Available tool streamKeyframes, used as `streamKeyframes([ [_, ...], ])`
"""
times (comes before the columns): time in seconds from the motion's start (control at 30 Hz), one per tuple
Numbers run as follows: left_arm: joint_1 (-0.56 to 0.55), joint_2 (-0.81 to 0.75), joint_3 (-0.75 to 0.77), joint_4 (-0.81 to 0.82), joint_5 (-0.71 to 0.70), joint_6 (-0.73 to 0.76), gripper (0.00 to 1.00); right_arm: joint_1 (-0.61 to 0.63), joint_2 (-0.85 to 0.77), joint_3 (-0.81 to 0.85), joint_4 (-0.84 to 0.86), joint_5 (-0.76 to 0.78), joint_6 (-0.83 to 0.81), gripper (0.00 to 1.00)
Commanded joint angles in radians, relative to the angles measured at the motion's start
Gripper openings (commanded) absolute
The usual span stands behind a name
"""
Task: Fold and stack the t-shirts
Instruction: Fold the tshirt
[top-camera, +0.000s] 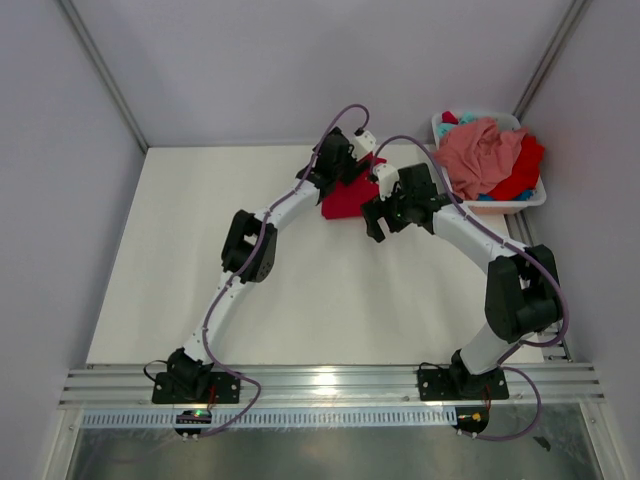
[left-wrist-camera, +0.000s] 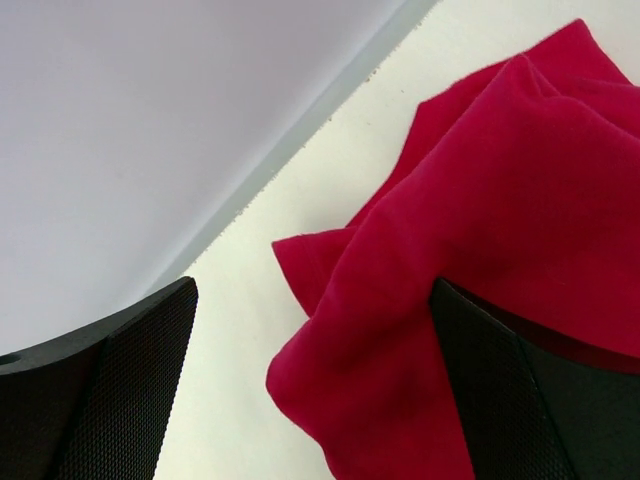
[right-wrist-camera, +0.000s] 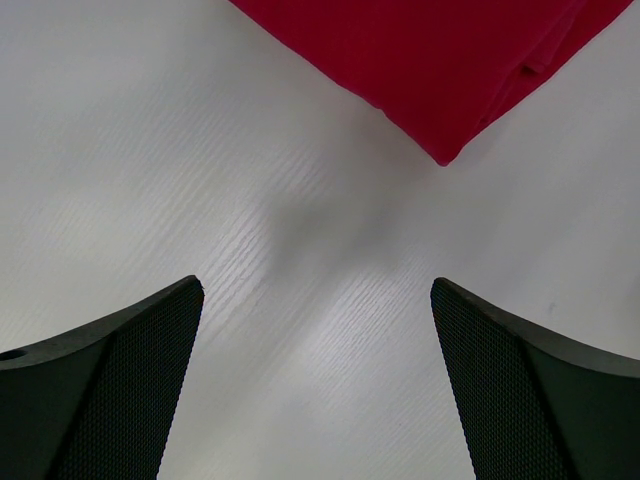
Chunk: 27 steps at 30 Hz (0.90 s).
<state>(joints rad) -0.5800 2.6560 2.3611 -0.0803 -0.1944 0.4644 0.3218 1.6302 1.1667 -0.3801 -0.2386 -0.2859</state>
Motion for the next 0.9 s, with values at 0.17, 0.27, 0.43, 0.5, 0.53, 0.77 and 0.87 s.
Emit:
streamKeyframes([
  [0.17, 0.005, -0.062, 0.096, 0.134, -0.027, -0.007, 0.99, 0.006, 0.011, -0.002, 0.052, -0.018, 0.001, 0.99],
  [0.27, 0.003, -0.057, 0.107, 0.111, -0.016, -0.046, 0.99, 0.007, 0.017, 0.001, 0.05, -0.019, 0.002, 0.99],
  [0.43, -0.001, -0.045, 0.09, 0.027, -0.005, -0.107, 0.99, 0.006, 0.013, 0.005, 0.053, -0.013, -0.001, 0.99],
  [0.5, -0.004, -0.051, 0.069, 0.014, -0.007, -0.128, 0.99, 0.008, 0.013, 0.004, 0.053, -0.011, -0.001, 0.99],
  [0.53, -0.006, -0.063, 0.055, 0.011, -0.008, -0.141, 0.99, 0.007, 0.01, 0.001, 0.053, -0.013, -0.001, 0.99],
  [0.77, -0.006, -0.168, -0.097, 0.027, -0.095, -0.162, 0.99, 0.006, 0.011, 0.037, 0.056, 0.037, -0.027, 0.99],
  [0.87, -0.004, -0.208, -0.117, 0.011, -0.138, -0.165, 0.99, 0.006, 0.014, 0.054, 0.101, 0.111, -0.03, 0.99],
])
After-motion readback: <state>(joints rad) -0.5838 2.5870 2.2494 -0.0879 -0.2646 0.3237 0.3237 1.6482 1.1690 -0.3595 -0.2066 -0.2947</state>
